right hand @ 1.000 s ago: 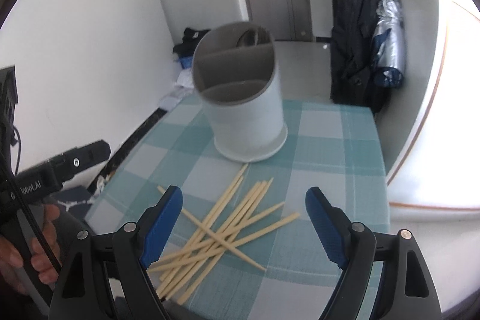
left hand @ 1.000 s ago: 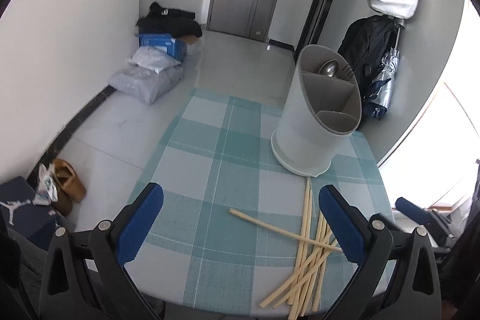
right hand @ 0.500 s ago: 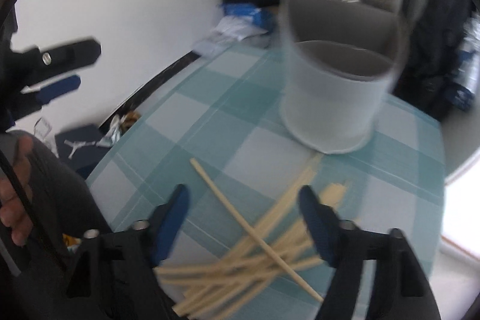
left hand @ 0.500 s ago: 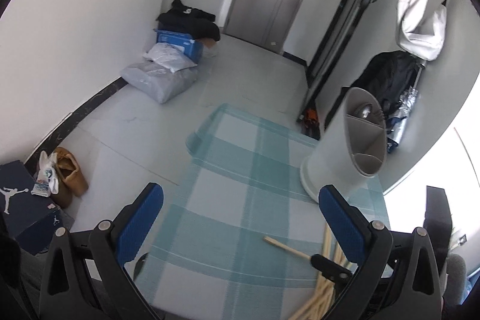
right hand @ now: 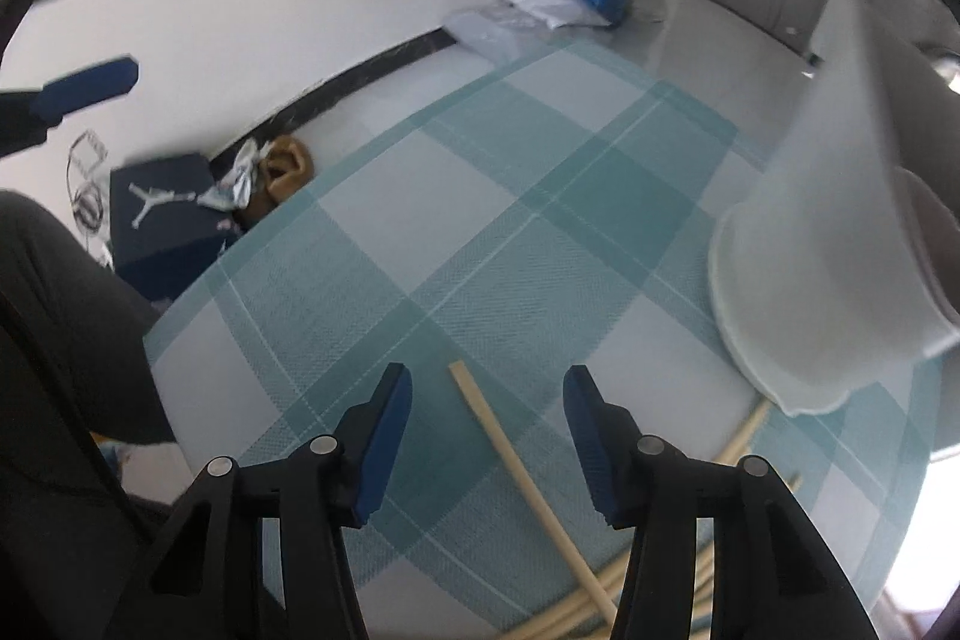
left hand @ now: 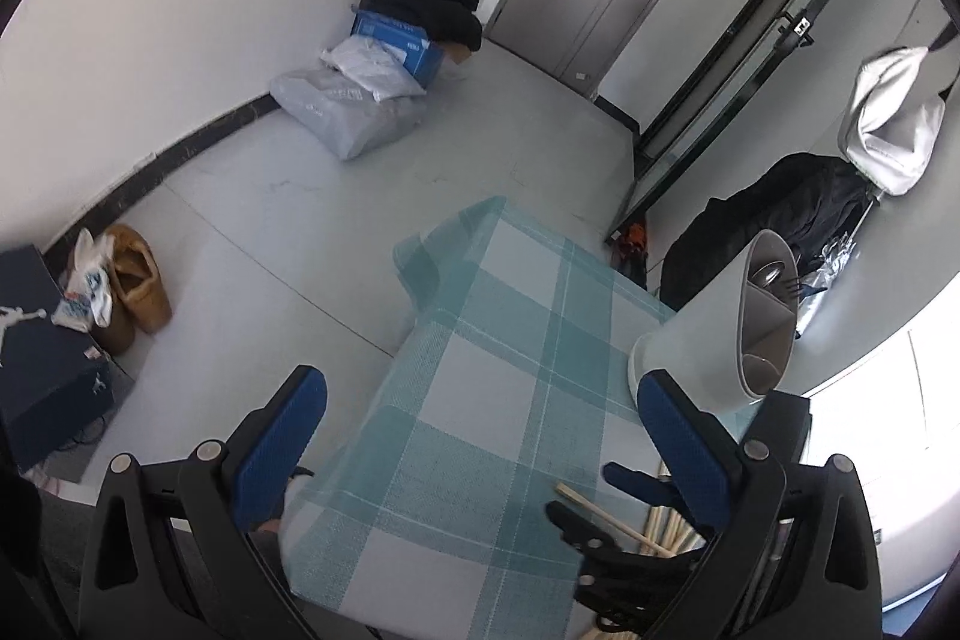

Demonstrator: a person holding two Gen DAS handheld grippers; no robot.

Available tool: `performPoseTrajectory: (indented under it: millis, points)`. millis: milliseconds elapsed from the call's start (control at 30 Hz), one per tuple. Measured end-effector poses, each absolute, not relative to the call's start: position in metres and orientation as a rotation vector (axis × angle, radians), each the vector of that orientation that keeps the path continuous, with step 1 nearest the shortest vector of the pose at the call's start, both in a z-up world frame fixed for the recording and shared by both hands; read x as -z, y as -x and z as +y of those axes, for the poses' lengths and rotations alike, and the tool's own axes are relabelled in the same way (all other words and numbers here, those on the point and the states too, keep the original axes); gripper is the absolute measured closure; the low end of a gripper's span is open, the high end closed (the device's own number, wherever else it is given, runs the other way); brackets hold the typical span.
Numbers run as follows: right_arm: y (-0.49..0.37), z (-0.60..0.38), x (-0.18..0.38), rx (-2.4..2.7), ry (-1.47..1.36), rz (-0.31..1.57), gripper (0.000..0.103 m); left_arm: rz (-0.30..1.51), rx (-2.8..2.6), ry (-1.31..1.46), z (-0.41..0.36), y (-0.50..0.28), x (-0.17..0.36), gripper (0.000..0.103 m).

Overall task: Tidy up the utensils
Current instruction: 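Lower the right tool onto a wooden chopstick and close it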

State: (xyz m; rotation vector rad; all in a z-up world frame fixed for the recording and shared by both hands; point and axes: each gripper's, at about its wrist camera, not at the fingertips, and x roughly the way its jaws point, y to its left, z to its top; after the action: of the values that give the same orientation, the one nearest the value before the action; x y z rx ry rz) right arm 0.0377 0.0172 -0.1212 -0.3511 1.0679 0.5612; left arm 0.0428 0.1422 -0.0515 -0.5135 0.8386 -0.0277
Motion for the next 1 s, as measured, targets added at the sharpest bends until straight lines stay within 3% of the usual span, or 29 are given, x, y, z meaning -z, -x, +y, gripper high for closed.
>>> performPoseTrajectory:
  millis: [100, 367, 467, 1000]
  points:
    - [-0.039, 0.021, 0.127, -0.566, 0.377, 1.081, 0.058, 0.839, 0.027, 0.511, 0.145, -0.042, 0.051, 0.001]
    - [-0.038, 0.024, 0.123, -0.635, 0.384, 1.09, 0.093, 0.824, 0.017, 0.484, 0.146, -0.043, 0.048, 0.001]
    - [-0.041, 0.027, 0.125, -0.638, 0.373, 1.091, 0.098, 0.823, 0.032, 0.477, 0.146, -0.043, 0.046, 0.001]
    - [-0.048, -0.052, 0.081, -0.494, 0.061, 0.999, 0.098, 0.864, 0.042, 0.393, 0.123, -0.047, 0.054, 0.001]
